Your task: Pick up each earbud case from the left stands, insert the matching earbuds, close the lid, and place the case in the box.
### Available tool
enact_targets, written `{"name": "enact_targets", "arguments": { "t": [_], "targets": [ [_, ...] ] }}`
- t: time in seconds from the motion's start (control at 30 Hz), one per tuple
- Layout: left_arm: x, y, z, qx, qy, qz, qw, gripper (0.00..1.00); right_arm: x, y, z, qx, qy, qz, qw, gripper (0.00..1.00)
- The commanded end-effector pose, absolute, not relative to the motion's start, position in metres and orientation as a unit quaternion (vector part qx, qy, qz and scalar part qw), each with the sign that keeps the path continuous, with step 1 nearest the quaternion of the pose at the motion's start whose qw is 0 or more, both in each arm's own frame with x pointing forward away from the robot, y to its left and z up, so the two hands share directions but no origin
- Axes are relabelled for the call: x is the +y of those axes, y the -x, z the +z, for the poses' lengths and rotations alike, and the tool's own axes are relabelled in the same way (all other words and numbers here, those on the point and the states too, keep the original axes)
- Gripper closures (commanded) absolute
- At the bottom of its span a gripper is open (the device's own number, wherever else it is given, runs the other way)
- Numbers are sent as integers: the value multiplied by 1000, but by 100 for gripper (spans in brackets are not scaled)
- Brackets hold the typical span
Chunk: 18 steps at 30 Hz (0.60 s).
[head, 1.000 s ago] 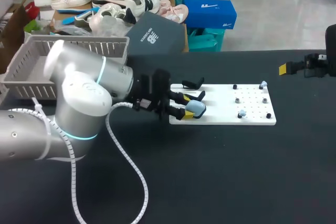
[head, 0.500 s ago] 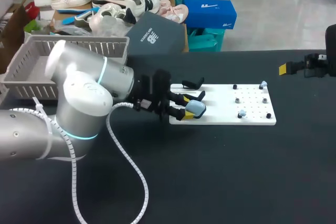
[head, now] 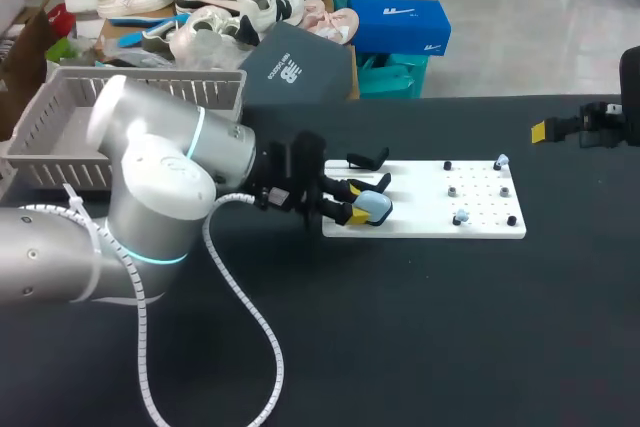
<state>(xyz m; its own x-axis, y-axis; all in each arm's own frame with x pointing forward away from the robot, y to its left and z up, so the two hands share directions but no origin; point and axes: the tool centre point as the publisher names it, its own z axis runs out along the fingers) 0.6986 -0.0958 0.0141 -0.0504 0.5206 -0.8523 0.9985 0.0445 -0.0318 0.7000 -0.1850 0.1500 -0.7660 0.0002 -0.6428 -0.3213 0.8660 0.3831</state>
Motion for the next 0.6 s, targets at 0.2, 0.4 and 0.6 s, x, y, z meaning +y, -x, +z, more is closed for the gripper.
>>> {"name": "enact_targets", "arguments": {
  "t": [0.2,0.4,0.6],
  "targets": [
    [-97,-701,13,634,-598,-352,340,83,-185,-700,150,908,88,243,330,0],
    [-96,-699,15,634,-596,-355,341,100,-185,-700,150,908,88,243,330,0],
    [-95,-700,20,635,-587,-361,349,100,-185,-700,150,908,88,243,330,0]
  ]
}}
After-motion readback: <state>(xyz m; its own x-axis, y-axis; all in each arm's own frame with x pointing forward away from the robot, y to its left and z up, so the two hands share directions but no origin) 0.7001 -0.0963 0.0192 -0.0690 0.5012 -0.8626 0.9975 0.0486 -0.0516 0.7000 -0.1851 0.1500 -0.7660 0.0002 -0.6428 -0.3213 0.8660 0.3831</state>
